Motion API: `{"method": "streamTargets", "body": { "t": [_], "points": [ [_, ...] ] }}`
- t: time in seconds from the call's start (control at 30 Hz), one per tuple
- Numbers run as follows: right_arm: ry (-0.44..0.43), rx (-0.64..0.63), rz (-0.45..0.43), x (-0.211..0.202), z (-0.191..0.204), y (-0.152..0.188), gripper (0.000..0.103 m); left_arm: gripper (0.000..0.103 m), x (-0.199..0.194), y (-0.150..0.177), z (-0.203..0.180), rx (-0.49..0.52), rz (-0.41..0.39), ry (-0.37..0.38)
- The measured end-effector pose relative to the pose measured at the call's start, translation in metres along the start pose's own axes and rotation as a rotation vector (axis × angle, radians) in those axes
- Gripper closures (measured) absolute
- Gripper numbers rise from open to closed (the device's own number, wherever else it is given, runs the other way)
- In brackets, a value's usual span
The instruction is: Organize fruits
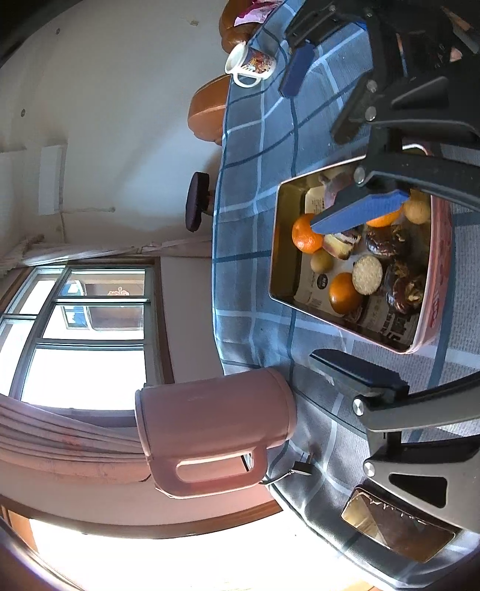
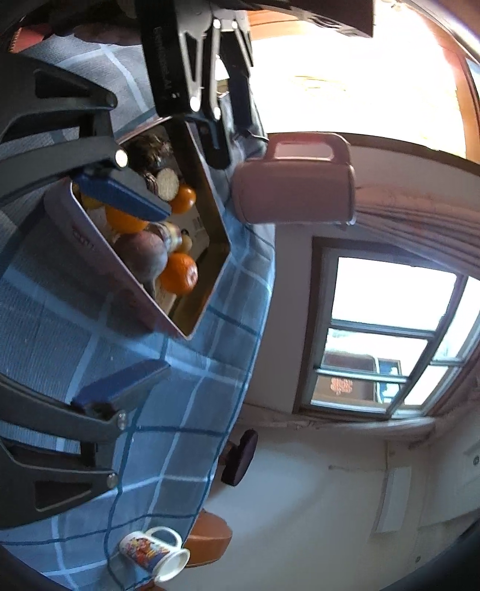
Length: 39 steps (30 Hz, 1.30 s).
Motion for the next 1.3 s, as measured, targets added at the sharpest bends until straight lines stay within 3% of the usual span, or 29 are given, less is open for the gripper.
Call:
{"method": "streamTargets", "body": {
  "t": [0.37,1.3],
  "points": [
    [0.114,-0.005,-0.085,-0.042,-0.017,-0.02,0.008,0.029,-0.013,-0.002,-0.012,0.013,-0.018,0.017],
    [0.163,0.034,-0.14,-0.083,-0.034,-0.021,0.005,0.028,-0.035,-0.009,-0.029,0.036,-0.052,0.038]
  ]
}}
Point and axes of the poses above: each gripper's, at about its wrist camera, not at the fingertips, and x roughly the way its jaws point, z to its left, y to its underside, the point moved 7 cm from there along x, roughly the way its jaws point, and after that the axes turned 11 degrees about -y, right-handed, at the moved point
